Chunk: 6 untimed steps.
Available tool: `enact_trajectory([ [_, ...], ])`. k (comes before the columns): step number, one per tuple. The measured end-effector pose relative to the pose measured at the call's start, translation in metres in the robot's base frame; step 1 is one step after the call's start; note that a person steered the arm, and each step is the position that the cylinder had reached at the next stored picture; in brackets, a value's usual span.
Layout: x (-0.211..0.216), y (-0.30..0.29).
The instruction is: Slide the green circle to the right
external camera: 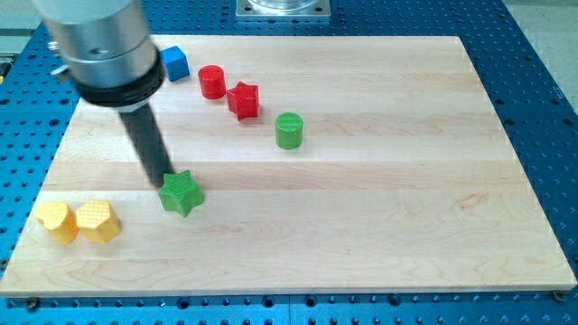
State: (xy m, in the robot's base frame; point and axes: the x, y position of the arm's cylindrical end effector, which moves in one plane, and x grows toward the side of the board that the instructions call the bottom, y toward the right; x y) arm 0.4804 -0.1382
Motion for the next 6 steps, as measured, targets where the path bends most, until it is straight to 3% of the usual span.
enact_trajectory([
  [2, -0.054, 0.091],
  [6, -0.063, 0.171],
])
